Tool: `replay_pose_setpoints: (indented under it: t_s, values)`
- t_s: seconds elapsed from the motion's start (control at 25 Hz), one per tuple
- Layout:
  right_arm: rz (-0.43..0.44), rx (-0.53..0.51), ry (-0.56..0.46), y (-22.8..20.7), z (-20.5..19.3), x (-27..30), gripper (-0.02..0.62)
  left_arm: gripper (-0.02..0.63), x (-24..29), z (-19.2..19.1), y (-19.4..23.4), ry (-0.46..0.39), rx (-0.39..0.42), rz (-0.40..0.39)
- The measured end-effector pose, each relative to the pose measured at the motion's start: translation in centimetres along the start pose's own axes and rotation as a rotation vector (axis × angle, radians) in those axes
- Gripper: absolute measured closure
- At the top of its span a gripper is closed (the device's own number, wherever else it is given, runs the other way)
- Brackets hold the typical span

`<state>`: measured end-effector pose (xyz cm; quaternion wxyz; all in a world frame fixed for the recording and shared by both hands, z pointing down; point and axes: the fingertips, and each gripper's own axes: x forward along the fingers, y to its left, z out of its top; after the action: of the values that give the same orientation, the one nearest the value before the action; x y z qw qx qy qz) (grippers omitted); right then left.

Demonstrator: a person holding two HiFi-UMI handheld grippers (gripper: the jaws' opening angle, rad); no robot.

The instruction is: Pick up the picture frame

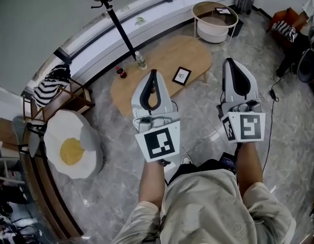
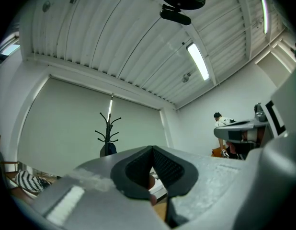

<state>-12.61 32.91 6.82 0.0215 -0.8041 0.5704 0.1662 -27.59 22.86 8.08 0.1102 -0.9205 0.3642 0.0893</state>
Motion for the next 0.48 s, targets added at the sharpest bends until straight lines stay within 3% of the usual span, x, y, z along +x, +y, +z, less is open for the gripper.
replay_pose_setpoints:
  t_s: [0.24, 0.48]
  values:
    - [-0.011, 0.009, -0.001, -0.6, -1.4, 2.9, 0.594, 0.601, 3.0, -0.8, 1.0, -0.007, -0.012, 0.006]
    - [-0.012, 0.028, -0.014, -3.8, -3.9, 5.8, 0.594, 0.601, 7.2, -2.7, -0.7, -0.009, 0.007, 0.010]
